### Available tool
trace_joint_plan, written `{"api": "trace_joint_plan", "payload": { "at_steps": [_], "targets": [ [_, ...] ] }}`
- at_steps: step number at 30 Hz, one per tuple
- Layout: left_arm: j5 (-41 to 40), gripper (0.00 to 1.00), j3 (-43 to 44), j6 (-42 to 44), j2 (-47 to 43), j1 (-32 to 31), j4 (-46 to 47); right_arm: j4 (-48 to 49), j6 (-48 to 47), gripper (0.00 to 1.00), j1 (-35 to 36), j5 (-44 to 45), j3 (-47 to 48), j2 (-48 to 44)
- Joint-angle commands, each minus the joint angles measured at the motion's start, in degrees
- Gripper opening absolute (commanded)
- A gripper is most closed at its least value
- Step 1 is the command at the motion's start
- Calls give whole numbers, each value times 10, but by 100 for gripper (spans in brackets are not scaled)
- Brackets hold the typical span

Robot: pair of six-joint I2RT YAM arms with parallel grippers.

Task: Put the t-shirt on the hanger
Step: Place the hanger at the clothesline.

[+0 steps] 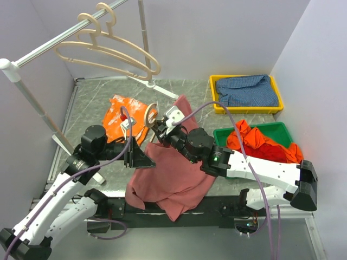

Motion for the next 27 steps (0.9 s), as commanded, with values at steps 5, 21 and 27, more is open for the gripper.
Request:
{"api": "trace_joint_plan", "payload": {
  "at_steps": [5,21,27],
  "targets": [
    [-10,1,-20,-100,-45,-4,87,135,5,0,13,-3,-14,-22],
    [-36,1,26,-67,-95,-3,-85,78,49,69,40,96,-1,-75],
    [-68,1,59,-89,-106,-4,-121,115,109,74,40,219,-72,-166]
  ]
}}
